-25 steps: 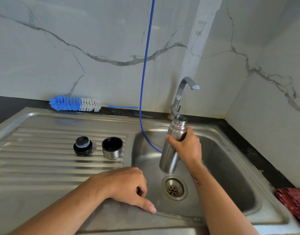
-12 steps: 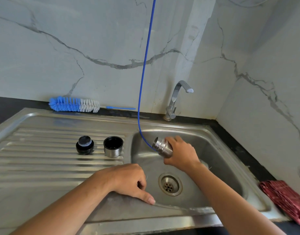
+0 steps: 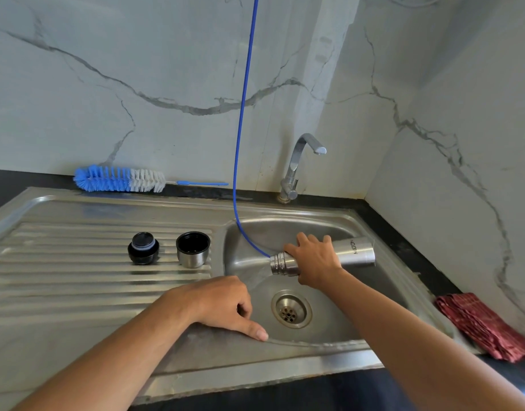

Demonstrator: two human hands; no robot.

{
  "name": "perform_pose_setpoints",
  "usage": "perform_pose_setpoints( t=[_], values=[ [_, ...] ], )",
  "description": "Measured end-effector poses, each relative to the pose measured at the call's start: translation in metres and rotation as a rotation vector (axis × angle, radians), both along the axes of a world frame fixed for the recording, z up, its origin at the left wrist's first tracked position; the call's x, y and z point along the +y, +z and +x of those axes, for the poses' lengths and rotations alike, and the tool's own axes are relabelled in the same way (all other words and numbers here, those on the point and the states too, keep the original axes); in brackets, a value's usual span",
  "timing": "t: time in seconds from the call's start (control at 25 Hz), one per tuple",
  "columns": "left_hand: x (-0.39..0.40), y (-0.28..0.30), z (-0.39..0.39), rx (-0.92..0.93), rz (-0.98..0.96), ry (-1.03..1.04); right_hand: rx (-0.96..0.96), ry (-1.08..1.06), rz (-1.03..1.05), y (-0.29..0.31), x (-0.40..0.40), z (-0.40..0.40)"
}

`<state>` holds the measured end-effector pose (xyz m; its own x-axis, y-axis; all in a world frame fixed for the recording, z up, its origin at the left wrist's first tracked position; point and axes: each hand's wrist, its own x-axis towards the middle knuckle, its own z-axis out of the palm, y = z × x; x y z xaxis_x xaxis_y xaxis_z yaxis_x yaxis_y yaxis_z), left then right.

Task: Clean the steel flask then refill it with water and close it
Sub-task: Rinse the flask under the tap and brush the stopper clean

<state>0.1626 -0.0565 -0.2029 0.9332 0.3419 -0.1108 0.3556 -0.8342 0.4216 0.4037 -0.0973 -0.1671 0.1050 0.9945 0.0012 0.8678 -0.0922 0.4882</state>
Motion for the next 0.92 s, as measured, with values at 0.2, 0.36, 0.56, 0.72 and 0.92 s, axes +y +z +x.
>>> perform_pose_setpoints(
  t=[0.2, 0.36, 0.56, 0.72, 0.92],
  values=[
    [0.001, -0.002, 0.001, -0.007, -0.010, -0.003, -0.082, 0.047, 0.017, 0.007, 0.005, -0.006],
    [0.002, -0.004, 0.001, -0.008, -0.019, -0.002, -0.172, 0.103, 0.015, 0.014, 0.009, -0.012],
    [0.002, -0.004, 0.001, -0.001, -0.012, -0.002, -0.308, 0.146, 0.064, 0.030, 0.013, -0.016],
    [0.000, -0.002, 0.000, 0.003, -0.010, 0.005, -0.236, 0.091, 0.103, 0.025, 0.011, -0.030],
    [0.000, 0.002, 0.000, 0.006, -0.029, 0.010, -0.210, 0.127, 0.137, 0.025, 0.012, -0.034]
  ],
)
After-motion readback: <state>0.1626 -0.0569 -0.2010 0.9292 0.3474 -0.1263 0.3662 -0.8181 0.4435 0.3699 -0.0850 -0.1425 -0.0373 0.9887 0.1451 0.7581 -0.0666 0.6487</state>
